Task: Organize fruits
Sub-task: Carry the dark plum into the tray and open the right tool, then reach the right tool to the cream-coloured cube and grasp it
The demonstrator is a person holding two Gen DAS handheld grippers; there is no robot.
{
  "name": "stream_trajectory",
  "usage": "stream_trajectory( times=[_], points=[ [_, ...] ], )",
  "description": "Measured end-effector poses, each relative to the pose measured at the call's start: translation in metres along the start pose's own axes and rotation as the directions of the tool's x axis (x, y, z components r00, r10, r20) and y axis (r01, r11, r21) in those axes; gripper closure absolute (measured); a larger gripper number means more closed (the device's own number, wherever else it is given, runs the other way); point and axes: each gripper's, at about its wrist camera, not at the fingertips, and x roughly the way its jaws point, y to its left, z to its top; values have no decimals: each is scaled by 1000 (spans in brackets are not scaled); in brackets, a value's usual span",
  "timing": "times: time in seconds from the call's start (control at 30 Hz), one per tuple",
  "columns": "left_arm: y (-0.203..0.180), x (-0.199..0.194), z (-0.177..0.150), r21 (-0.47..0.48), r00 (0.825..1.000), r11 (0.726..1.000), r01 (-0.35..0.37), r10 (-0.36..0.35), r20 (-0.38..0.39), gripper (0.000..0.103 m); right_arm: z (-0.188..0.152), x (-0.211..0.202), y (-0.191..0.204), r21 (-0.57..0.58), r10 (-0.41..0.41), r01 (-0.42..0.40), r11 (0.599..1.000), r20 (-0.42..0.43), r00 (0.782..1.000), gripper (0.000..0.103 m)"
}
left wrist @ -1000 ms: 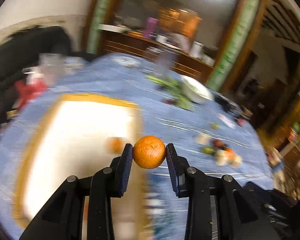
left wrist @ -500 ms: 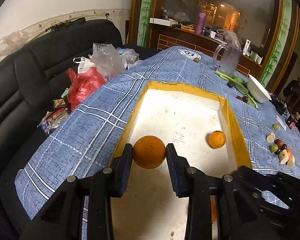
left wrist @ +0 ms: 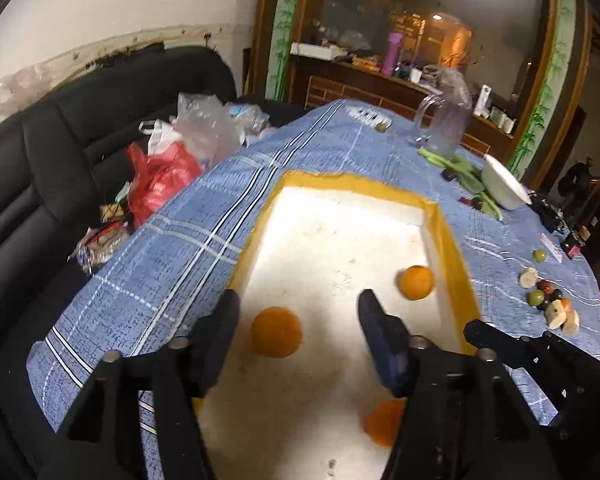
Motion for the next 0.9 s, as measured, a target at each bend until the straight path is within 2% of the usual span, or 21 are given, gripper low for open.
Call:
stream_trajectory(
  times=[0.03,0.1,0.2,0.3,0.4,0.53,0.9],
  points=[
    [-4,-4,1,8,1000,1000,2,-2,10,27,-1,-6,-3,8,-5,5,1000,10,1000,42],
    [-15,-13,0,35,1000,999,10,-11,29,19,-5,-18,-11,31,-16,15,999,31,999,40],
    [-37,-28,-4,91,996,993,71,-75,47,17,-12,-35,-24,70,-38,34,997,56,998,37],
    [-63,-45,-10,173,989,979,110,-125,78,10,-22,-51,-38,109,-59,51,993,71,996,37],
    [-88,-59,-17,248,986,962,114,-141,93,10,-32,-67,-52,143,-86,74,987,83,993,37],
    [-110,-70,-26,316,987,945,89,-126,99,10,-48,-84,-70,183,-115,97,978,92,989,36],
    [-150,-90,-44,406,981,906,118,-170,95,10,-88,-128,-114,280,-189,151,948,115,975,32]
  ],
)
